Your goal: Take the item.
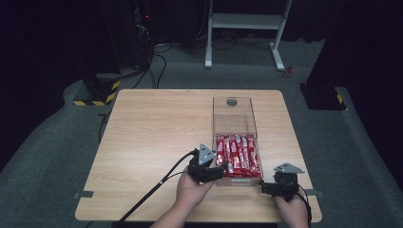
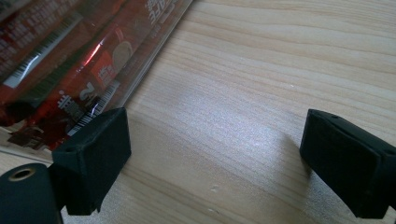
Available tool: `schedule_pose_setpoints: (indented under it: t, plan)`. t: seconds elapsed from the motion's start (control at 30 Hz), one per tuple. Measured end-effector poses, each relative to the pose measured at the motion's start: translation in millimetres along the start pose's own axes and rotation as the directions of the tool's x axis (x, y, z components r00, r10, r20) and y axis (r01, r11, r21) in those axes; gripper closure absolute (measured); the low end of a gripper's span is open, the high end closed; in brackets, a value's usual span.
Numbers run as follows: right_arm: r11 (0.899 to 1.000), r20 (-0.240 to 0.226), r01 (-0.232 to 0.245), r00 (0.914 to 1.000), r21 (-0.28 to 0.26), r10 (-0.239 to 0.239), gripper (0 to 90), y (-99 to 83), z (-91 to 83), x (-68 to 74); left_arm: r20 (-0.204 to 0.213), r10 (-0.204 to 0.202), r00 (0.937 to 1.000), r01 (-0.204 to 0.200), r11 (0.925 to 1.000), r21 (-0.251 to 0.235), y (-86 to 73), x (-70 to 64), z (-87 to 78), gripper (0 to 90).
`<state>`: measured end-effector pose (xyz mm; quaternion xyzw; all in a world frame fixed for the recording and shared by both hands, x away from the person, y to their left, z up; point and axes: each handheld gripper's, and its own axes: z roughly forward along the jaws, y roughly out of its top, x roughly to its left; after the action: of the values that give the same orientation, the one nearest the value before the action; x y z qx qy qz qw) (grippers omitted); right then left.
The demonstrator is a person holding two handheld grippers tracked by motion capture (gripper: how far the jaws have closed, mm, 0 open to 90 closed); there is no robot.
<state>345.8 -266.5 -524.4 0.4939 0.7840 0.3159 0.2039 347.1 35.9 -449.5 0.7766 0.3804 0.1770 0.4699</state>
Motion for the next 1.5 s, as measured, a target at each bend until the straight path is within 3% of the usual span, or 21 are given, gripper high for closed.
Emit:
schedule_pose_setpoints:
  t: [0.27, 1.13, 1.5]
  plan:
    - [1.000, 0.000, 0.000, 1.0000, 0.000, 0.000, 8.5, 0.0, 0.0, 0.1, 0.041, -0.018, 0.9990, 0.019, 0.9998, -0.005, -7.4, 1.1, -1.9, 48.3]
    - [1.000, -0.001, 0.005, 1.0000, -0.001, -0.005, 8.6, 0.0, 0.1, -0.1, 0.040, -0.015, 0.9991, 0.017, 0.9977, -0.066, -7.4, -1.1, -14.7, 82.1]
    - [1.000, -0.001, 0.006, 1.0000, -0.001, -0.006, 8.6, -0.1, 0.1, 0.0, 0.036, -0.018, 0.9992, 0.020, 0.9970, -0.075, -8.9, -3.0, -17.5, 86.2]
